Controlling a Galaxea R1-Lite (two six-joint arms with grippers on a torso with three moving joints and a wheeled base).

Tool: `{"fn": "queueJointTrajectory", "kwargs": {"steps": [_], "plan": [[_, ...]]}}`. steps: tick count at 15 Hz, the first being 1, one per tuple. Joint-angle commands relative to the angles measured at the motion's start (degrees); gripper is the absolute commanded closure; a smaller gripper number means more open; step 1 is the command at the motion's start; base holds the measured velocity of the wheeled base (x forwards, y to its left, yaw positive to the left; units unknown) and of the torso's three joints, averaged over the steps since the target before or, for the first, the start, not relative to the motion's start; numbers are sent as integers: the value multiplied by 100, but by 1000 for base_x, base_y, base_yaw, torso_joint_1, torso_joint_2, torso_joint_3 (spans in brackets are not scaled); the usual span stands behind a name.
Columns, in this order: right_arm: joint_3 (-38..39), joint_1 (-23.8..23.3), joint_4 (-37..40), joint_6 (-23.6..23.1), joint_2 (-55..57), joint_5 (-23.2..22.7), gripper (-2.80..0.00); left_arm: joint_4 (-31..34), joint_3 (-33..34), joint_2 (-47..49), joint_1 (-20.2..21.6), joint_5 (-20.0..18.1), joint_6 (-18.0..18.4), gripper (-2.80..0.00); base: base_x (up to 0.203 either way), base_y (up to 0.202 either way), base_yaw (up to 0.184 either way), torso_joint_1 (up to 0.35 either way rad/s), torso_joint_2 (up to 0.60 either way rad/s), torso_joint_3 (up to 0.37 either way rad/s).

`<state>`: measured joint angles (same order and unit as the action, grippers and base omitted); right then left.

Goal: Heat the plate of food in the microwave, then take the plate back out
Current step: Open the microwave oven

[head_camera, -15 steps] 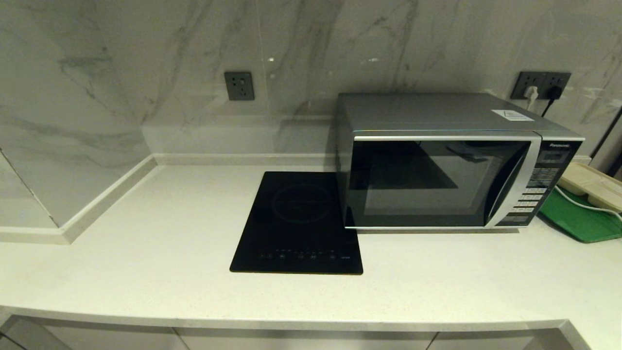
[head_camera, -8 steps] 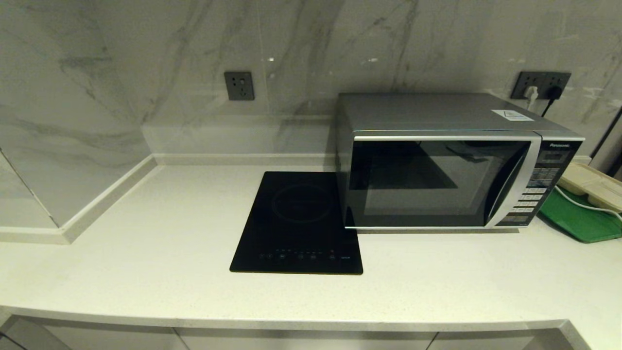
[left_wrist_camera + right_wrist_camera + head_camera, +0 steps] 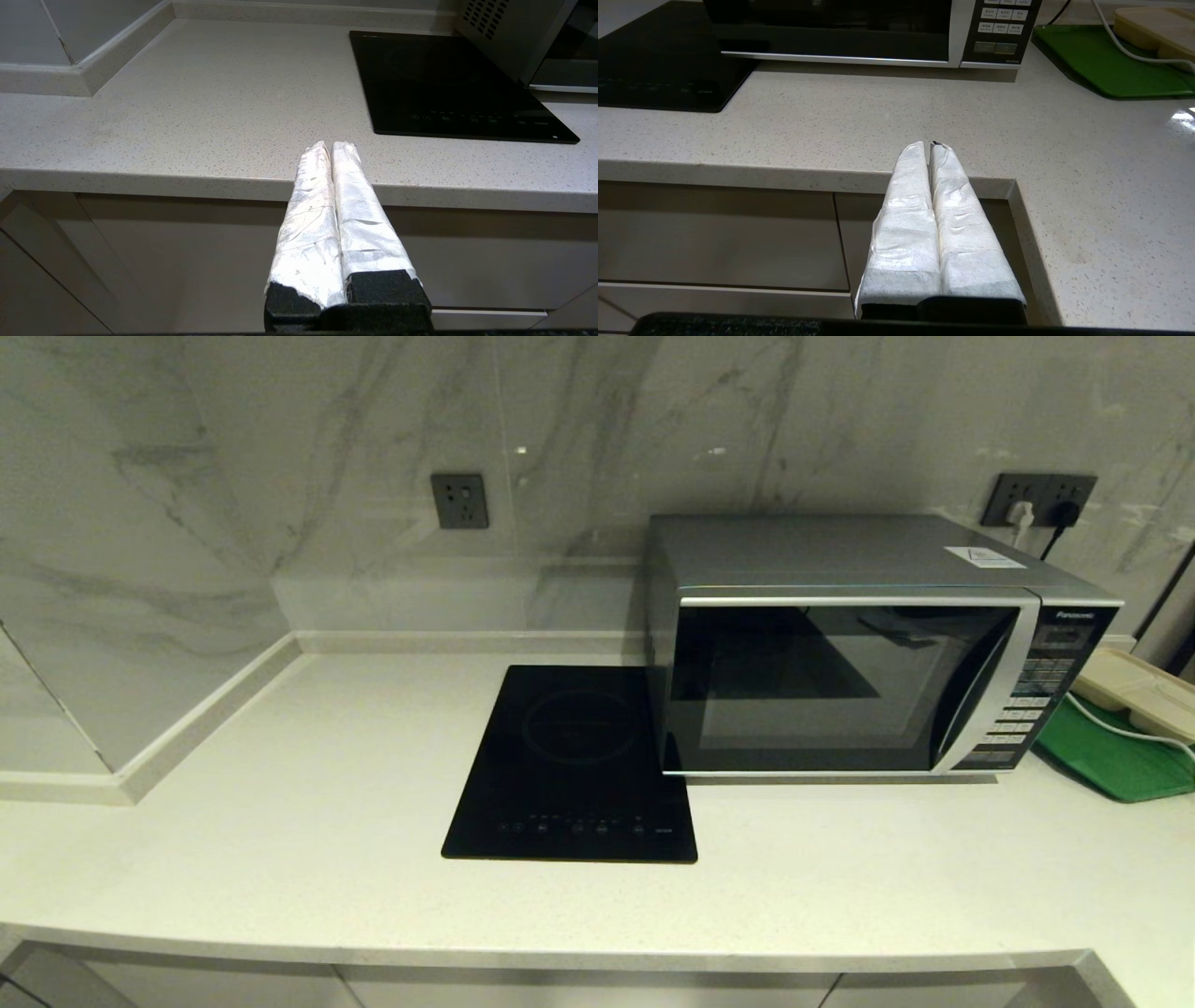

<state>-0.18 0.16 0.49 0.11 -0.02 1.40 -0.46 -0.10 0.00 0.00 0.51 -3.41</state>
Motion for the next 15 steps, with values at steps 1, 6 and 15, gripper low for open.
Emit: {"fn": "queueJointTrajectory", "kwargs": {"steps": [1,6,15], "plan": [[-20,2,43,15,11,17,0,-6,1,0,0,2,-2,0,0,0,0,0,0,0],[-1294,2,705,367,834,15,0,-6,1,0,0,2,-11,0,0,0,0,0,0,0],[-4150,90,442,-234,5666,1881,-280,2,1,0,0,2,-2,0,0,0,0,0,0,0]]}}
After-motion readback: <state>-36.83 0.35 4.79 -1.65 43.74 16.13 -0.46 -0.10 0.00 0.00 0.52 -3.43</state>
